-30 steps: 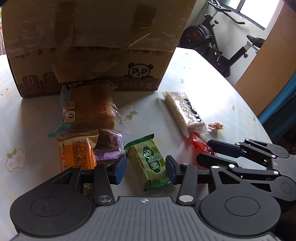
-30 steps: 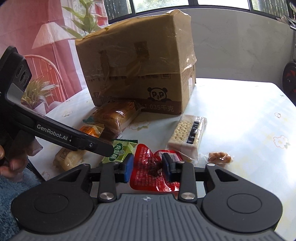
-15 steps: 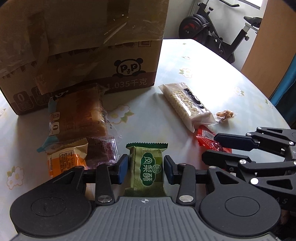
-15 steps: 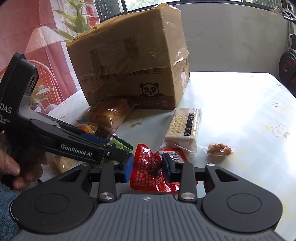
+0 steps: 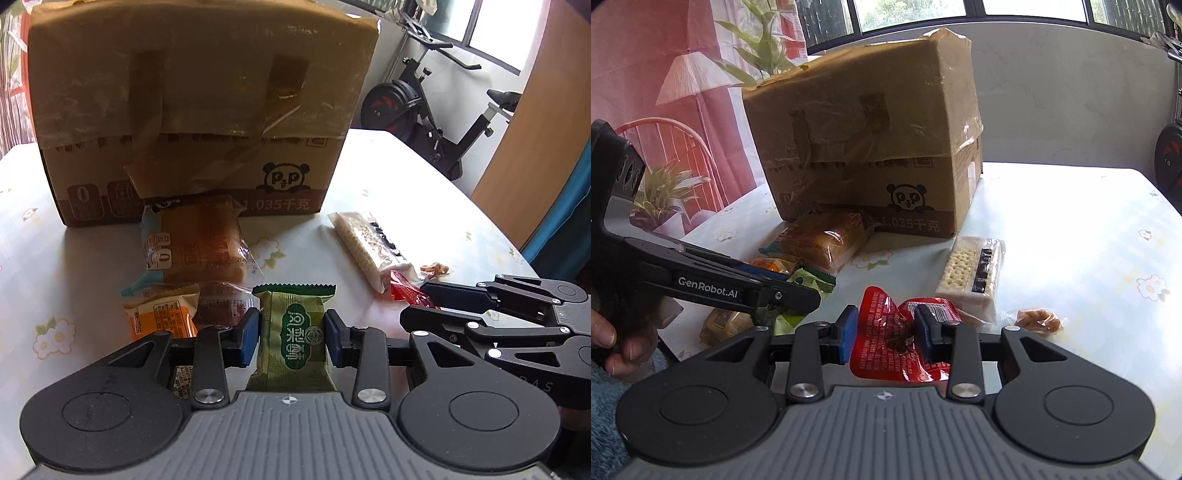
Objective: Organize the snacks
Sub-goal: 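Carry the red packet and green wrapper over the lined box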
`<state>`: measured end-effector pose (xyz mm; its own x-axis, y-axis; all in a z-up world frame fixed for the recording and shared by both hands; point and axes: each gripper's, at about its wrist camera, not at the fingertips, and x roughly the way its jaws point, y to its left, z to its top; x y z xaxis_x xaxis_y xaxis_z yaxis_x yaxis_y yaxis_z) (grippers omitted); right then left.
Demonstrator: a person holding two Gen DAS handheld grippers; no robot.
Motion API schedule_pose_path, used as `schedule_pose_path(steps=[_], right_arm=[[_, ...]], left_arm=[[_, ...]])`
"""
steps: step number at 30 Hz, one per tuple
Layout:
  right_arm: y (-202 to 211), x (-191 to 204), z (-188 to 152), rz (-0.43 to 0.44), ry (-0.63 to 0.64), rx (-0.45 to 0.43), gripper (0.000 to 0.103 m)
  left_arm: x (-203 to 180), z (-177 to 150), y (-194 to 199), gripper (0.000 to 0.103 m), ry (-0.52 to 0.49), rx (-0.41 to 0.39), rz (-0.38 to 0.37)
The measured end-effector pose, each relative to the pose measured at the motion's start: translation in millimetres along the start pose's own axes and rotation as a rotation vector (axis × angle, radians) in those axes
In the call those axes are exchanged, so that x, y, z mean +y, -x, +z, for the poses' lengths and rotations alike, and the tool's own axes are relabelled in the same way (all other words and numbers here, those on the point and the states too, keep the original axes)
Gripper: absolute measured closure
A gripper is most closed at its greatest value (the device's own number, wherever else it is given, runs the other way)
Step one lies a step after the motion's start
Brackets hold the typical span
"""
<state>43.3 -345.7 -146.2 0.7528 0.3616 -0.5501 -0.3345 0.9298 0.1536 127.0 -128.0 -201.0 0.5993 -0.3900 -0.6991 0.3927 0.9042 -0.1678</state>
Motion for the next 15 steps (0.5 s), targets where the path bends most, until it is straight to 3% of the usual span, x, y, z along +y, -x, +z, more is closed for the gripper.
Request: schedule_pose_path(steps=[10,15], right_arm=[[15.1,14.4,23.4,-0.014,0.057,-0.079,0.067],[22.0,19.3,54.9,-0.026,0.1,-0.151,0.067]], left_arm=[[10.5,19.6,42.0,0.063,-0.018,-0.151,-0.021],[26.6,45.0,72.7,0.063,-0.006,-0.243,-0.022]])
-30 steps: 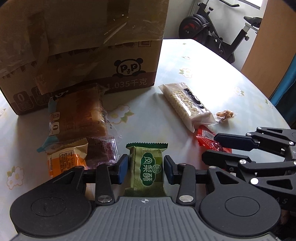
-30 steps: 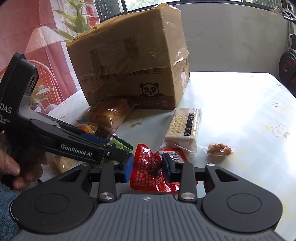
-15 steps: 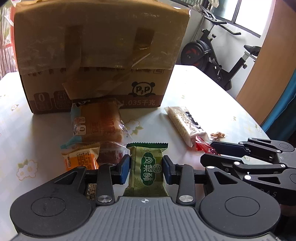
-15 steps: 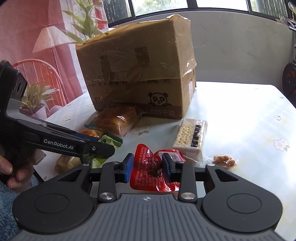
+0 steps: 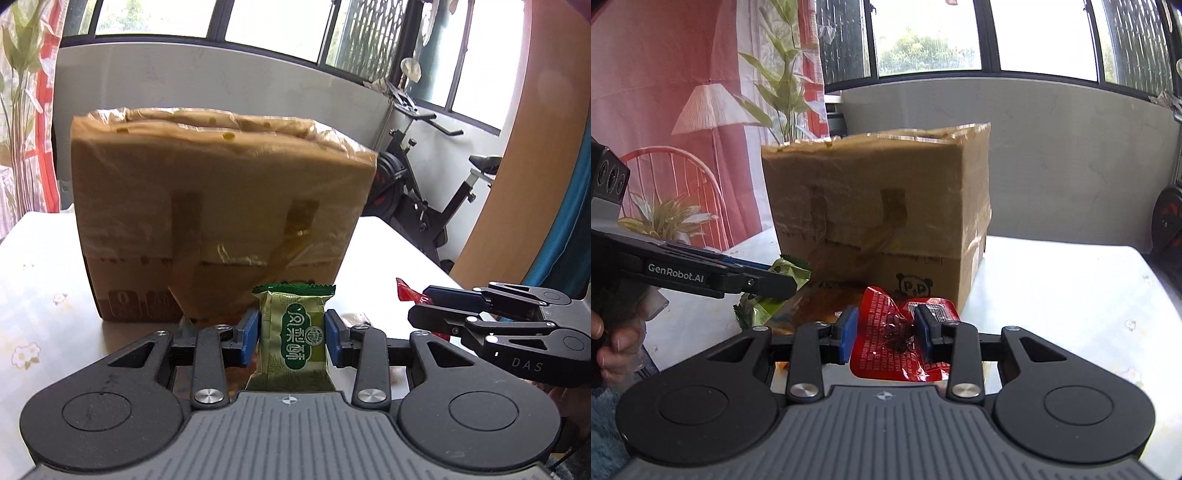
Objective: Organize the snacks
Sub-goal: 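Carry the red packet and green wrapper over the lined box, then open both tools to drop the red packet and green wrapper into the box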
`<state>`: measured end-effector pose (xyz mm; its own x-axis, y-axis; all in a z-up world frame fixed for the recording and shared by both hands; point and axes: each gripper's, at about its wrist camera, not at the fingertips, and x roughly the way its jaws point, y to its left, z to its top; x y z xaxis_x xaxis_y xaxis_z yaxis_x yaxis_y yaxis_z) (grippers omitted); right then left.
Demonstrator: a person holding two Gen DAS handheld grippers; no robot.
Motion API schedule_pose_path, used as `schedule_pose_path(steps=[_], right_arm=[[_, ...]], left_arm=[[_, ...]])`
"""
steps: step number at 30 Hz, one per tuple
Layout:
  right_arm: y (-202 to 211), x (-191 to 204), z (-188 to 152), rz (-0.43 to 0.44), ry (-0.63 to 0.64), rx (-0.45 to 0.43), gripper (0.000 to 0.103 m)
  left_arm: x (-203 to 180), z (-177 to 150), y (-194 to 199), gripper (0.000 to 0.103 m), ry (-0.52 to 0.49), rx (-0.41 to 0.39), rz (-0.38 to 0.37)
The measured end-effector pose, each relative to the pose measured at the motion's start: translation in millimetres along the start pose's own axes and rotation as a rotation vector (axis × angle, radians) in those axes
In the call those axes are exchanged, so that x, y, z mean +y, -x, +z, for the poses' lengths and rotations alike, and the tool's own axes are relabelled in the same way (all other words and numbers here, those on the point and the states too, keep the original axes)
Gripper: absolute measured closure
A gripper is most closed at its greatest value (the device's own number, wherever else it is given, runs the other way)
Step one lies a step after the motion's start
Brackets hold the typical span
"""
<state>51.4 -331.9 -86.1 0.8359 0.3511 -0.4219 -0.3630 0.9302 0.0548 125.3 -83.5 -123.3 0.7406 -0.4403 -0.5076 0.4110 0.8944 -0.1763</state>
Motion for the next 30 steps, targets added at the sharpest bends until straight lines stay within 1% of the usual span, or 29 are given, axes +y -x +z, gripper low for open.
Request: schedule_pose_path(steps=[2,5,9,11,13,15,18,21,23,27,28,29,30], right_arm=[[0.2,-0.5,16.6,0.003,0.013,-0.038,0.067],[-3.8,0.7,45.7,0.009,0.05,-0.096,0.067],[-16.0,6.2,89.3,0.026,0.121,-0.18,0.067],[-25.9,8.8,110.2,0.027,0.159,-0.218,0.067],[-37.6,9.5,128.0,0.037,0.179,-0.242,0.067],[-52.8,10.3,143.5,0.046,0.204,-0.253,0.067],[-79.3,6.8,157.9,0.053,0.225,-0.237,0.067],[-105.6,-1.6,163.1,0.068,0.195,-0.214,0.067],[-122.7,-7.2,159.7,0.045,0.168,-0.188,0.067],[-139.4,-18.6,148.9,-0.003,0.119,-0.14,0.067],[-141.3,-21.2,147.3,-0.015,0.1,-0.128,0.066],[-142.0,-23.8,146.2,-0.019,0.081,-0.116,0.064],[-138.6,-26.7,143.6,-0.017,0.06,-0.114,0.064]], left_arm=[[5.8,15.0,6.5,0.063,-0.005,-0.034,0.011],[15.2,46.9,14.2,0.063,-0.017,-0.097,0.02],[20.1,93.1,17.6,0.063,-0.063,-0.174,0.033],[20.1,113.4,14.7,0.063,-0.093,-0.198,0.054],[21.9,130.8,6.2,0.063,-0.111,-0.206,0.083],[28.6,148.3,-2.6,0.063,-0.079,-0.208,0.101],[34.3,163.5,-19.9,0.063,-0.04,-0.204,0.103],[35.4,163.9,-40.3,0.063,-0.002,-0.177,0.109],[32.4,161.2,-52.8,0.063,-0.007,-0.163,0.119],[28.3,160.7,-68.0,0.063,-0.032,-0.135,0.146],[26.7,160.3,-69.1,0.062,-0.038,-0.129,0.151],[27.6,160.9,-69.1,0.055,-0.045,-0.128,0.157],[29.9,161.8,-69.6,0.05,-0.049,-0.134,0.163]])
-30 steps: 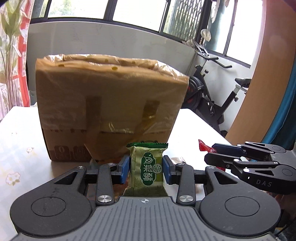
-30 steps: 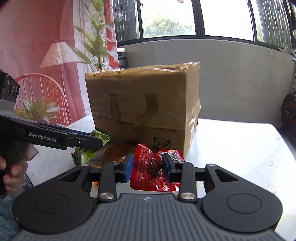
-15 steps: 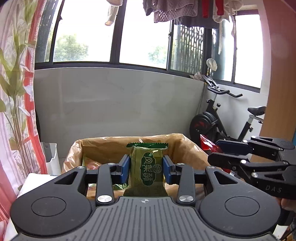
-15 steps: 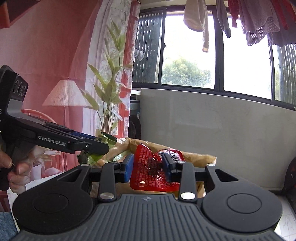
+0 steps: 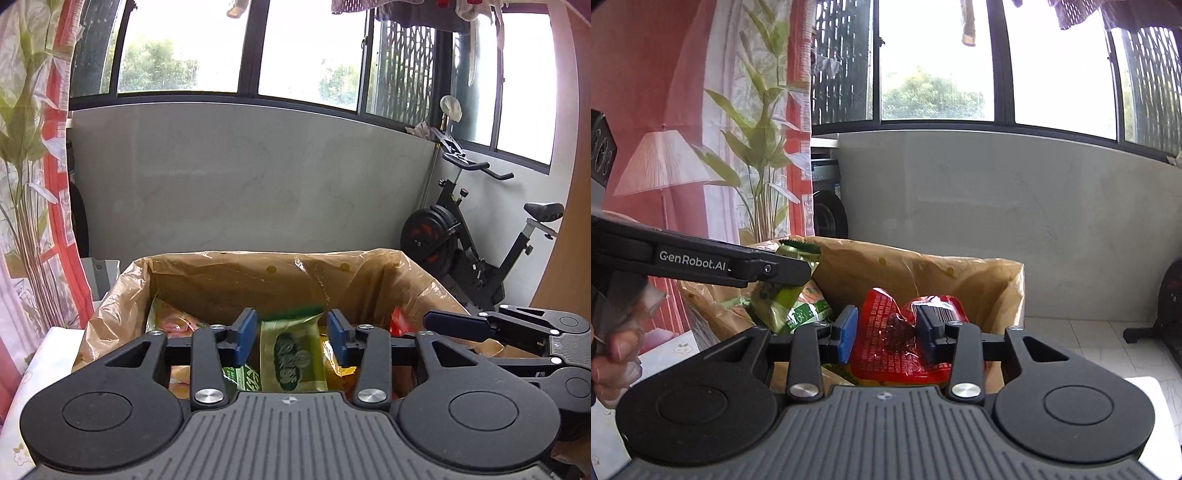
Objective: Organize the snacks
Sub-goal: 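Open both tools to drop the red packet and green wrapper into the box, then move both tools back toward the bread and cracker packs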
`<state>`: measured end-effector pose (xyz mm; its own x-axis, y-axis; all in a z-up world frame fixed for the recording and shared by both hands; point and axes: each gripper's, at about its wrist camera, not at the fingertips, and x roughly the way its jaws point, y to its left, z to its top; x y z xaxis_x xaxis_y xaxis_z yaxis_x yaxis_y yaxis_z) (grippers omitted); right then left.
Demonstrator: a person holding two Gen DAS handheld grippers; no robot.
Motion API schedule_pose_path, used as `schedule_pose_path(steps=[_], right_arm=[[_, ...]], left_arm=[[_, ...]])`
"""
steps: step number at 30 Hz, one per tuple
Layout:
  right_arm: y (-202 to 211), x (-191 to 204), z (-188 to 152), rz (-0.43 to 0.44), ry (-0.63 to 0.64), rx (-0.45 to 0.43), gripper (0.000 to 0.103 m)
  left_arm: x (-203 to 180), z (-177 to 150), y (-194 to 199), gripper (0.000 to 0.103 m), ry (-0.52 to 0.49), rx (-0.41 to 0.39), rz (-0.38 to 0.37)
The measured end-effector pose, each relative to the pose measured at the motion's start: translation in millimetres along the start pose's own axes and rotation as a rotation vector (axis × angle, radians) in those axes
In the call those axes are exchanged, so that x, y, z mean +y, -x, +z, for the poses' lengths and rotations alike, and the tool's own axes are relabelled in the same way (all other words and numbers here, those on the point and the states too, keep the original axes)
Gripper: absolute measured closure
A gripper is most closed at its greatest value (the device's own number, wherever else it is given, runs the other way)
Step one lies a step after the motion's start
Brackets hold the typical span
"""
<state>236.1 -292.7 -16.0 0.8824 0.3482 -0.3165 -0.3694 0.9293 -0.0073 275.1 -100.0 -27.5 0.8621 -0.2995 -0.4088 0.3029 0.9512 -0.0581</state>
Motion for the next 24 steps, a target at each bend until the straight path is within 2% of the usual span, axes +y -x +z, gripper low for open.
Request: schedule_pose_path(steps=[1,2,4,6,12,16,24], right_arm=[[3.6,-1.8,-1.2,0.003,-0.01,-0.006,0.061],[6.7,-2.4,-2.0,0.007,-0.012,-0.013,0.052],[15.3,-2.3,-3.3,-0.005,-0.011,-0.029,0.045],[24.9,-3.4,-4.4,-0.002,-0.027,-0.044,0.045],[59.1,-6.6,-14.5,-0.003,-0.103,-0.095,0.045],[80.9,-3.3,-25.2,-0.028,-0.128,-0.108,0.045],[112.3,15.1,-63.0,-0.06,-0.132,-0.103,0.045]], left_arm=[[1.3,-0.8,1.8,0.042,0.003,-0.012,0.005],[3.6,-0.8,4.5,0.041,0.011,-0.024,0.008],[9.5,-2.0,10.5,0.041,0.039,-0.03,0.001],[14.9,-5.0,17.8,0.041,0.058,-0.028,-0.006],[26.4,-15.2,49.5,0.041,0.031,-0.021,-0.005],[37.1,-25.8,76.8,0.041,0.072,-0.01,-0.018],[44.4,-68.8,112.1,0.041,0.091,0.056,-0.016]])
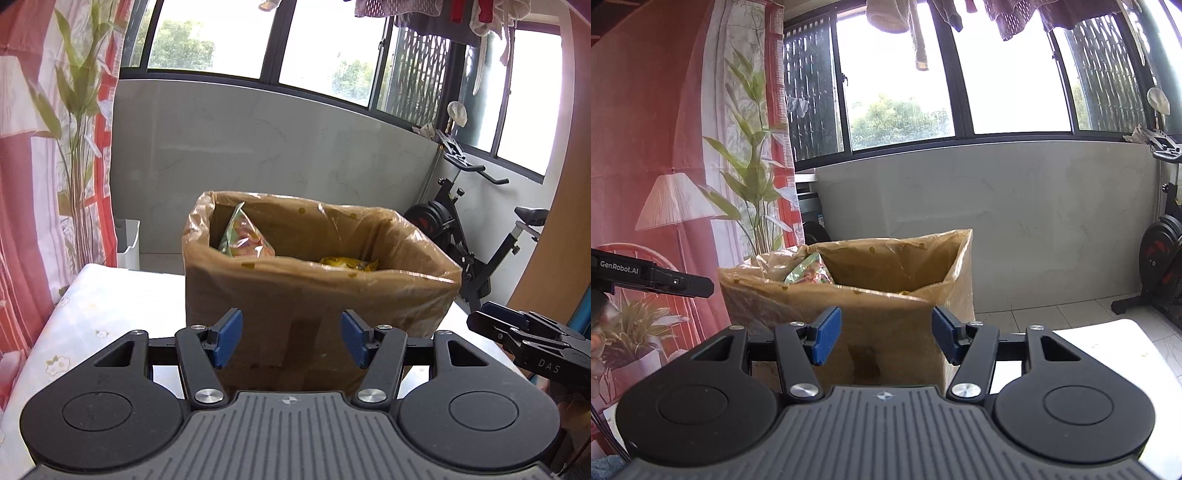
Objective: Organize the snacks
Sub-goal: 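Move both tools back toward the bread and cracker packs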
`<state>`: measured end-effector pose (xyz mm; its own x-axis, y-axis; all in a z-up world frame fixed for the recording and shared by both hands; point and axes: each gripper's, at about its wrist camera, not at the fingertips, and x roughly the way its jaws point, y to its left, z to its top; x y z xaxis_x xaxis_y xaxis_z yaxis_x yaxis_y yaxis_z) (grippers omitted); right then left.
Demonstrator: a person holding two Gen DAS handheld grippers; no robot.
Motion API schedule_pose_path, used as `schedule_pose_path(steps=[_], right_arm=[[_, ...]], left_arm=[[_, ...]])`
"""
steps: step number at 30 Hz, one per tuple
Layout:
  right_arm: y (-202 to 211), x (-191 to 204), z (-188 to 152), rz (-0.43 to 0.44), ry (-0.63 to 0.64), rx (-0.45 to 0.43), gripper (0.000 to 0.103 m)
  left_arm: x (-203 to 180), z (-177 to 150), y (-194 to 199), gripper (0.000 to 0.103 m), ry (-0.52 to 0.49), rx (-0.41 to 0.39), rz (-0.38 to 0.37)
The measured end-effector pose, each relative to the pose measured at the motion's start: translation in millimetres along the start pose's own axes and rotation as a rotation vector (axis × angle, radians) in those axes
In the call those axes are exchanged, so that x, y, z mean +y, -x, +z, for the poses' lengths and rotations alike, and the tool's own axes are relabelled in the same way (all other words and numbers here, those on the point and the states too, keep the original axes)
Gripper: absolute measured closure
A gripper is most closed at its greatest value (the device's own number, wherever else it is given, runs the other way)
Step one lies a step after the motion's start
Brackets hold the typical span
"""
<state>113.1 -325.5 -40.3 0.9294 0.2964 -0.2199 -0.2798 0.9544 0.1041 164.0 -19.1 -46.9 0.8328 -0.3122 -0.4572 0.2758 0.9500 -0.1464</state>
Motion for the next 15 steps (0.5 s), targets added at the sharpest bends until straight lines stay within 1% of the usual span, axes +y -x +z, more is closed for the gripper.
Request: schedule_pose_path(steps=[3,7,11,15], right_arm=[[5.6,0.7,-19.3,-0.022,-0.025,0.019,0.045],[6.0,-2.1,-42.8,-0.063,-0.065,0.066,0.045],[9.2,-7.2,-58.9,-0.103,-0.067,0.094,0.045],[12.2,-12.3,-75.5,-0.123,-0.061,0.128,0.045]], left_arm=[[0.5,-16.3,0.0,0.041,-0.001,0.016,0.021],[-0.1,-34.6,-9.9,0.042,0.022,0.058,0.025],[-5.7,-47.7,-16.7,0.042,0.019,0.074,0.029],[-14.6,-69.3,-27.7,0.042,0.024,0.138,0.0]])
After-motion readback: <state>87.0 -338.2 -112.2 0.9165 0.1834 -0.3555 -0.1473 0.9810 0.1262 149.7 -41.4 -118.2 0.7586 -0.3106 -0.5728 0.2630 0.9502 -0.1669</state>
